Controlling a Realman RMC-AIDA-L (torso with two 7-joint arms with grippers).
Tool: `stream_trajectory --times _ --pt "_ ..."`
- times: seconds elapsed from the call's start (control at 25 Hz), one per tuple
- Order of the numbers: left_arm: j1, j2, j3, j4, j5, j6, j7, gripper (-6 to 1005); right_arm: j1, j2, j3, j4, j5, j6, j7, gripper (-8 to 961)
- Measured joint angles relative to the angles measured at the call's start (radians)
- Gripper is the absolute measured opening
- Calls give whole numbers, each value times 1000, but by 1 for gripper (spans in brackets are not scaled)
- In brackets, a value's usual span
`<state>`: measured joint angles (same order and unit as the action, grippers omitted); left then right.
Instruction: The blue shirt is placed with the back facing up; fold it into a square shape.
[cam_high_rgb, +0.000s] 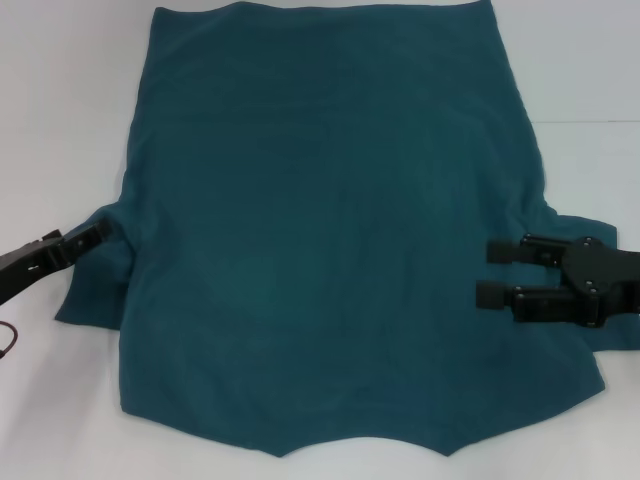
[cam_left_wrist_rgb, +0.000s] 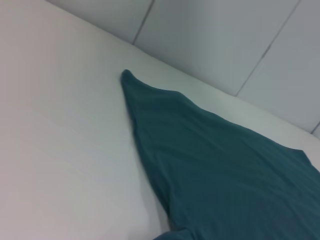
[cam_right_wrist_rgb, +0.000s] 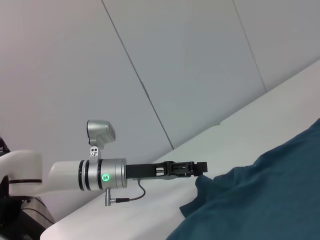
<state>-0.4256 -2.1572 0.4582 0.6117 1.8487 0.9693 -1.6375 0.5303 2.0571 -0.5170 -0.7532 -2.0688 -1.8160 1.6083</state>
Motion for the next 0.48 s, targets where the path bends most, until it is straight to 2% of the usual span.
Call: stream_trajectory --times 0.48 --pt "17 -5 4 -14 11 -2 2 876 6 -2 1 0 -1 7 1 904"
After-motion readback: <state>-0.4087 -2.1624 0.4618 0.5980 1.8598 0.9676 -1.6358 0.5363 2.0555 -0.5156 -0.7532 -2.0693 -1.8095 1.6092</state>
